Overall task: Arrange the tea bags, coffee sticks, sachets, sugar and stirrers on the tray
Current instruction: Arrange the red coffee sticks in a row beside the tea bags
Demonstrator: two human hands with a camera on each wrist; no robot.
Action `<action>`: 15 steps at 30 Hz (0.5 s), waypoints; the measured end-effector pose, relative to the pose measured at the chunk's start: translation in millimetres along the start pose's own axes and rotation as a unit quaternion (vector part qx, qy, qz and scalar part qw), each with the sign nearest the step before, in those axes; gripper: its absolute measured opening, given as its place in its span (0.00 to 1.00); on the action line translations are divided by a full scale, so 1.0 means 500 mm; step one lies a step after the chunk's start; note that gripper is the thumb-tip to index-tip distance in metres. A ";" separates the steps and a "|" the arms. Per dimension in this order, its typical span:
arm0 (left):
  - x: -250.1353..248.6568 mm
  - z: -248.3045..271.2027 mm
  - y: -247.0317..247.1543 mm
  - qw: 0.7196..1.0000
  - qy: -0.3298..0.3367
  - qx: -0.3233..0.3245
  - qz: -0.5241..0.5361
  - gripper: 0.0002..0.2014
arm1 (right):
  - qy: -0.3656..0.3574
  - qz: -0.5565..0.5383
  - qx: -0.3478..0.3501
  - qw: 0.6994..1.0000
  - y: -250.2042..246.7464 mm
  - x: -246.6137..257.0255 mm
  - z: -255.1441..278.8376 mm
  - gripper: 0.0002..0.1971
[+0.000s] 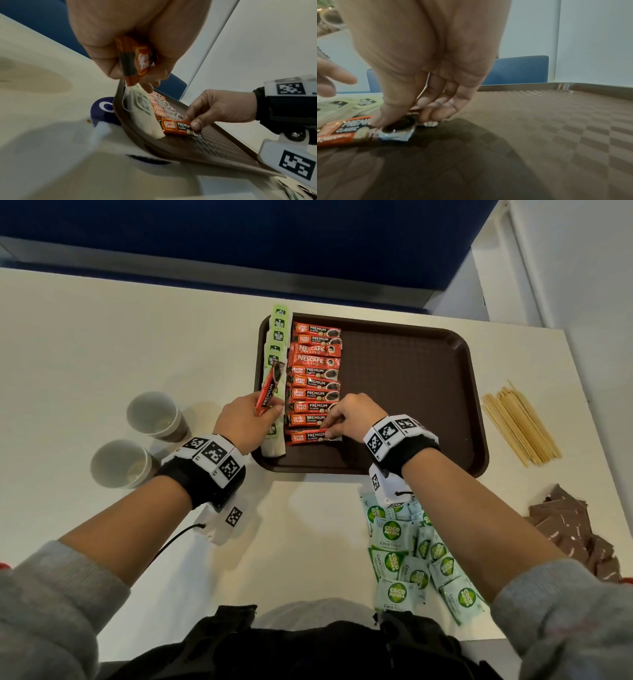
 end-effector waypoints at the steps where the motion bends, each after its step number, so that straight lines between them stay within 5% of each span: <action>1: 0.000 0.000 0.000 1.000 0.001 0.001 0.000 0.12 | 0.004 -0.005 -0.003 1.000 0.003 0.001 -0.002 0.12; 15: -0.006 0.004 0.006 1.000 -0.003 0.011 0.016 0.10 | 0.022 -0.011 -0.061 0.998 0.014 -0.005 -0.005 0.10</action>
Point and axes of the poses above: each hand's wrist, its own z-axis away from the middle knuckle, its own y-axis out of the palm, x = y × z, the point moved 2 cm from there along -z, towards the middle knuckle, and after that the axes turned 10 degrees about z, right-handed, at the moved point
